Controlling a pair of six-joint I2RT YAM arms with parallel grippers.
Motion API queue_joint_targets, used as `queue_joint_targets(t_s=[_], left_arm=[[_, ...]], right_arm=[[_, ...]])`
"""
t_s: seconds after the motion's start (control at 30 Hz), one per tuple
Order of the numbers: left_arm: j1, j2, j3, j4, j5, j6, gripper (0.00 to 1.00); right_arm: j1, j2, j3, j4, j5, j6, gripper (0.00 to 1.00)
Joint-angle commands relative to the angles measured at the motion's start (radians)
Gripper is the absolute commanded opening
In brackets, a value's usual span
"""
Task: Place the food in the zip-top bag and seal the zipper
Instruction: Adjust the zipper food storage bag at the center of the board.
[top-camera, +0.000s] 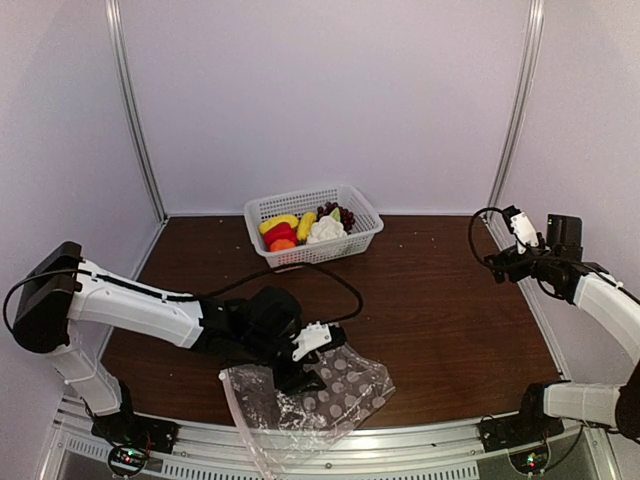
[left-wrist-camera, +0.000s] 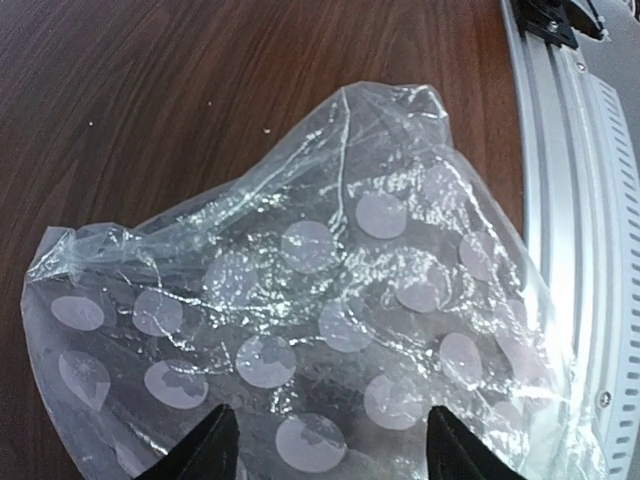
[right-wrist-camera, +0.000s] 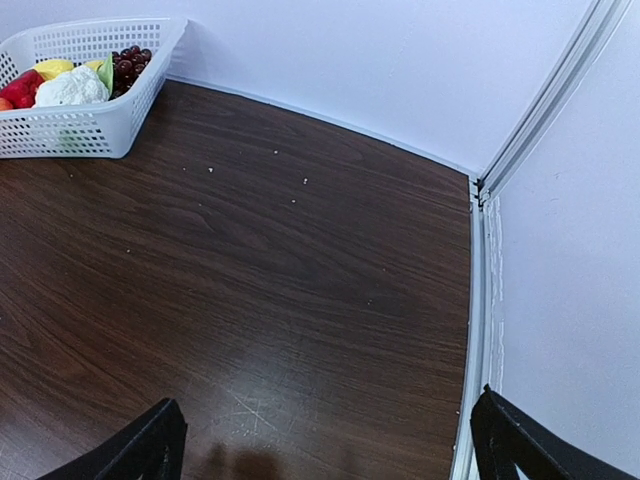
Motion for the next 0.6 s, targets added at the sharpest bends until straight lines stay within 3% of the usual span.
queue_joint_targets(t_s=[0.0,0.3,0.57], left_arm=[[-0.002,0.076,0.041,0.062,-0.093,-0.014,0.65],[0.006,0.155,0.038,0.07,-0.372,-0.064,0.68],[0.134,0.152,-0.009,0.013,-0.541,-0.252,0.68]], right_arm=[[-0.008,0.008,-0.006,-0.016,-0.018,-0.014,1.0],[-0.008,0.01,-0.006,-0.018,-0.019,-0.015,1.0],[-0.008,0.012,-0.007,-0.019,-0.016,-0.017,1.0]])
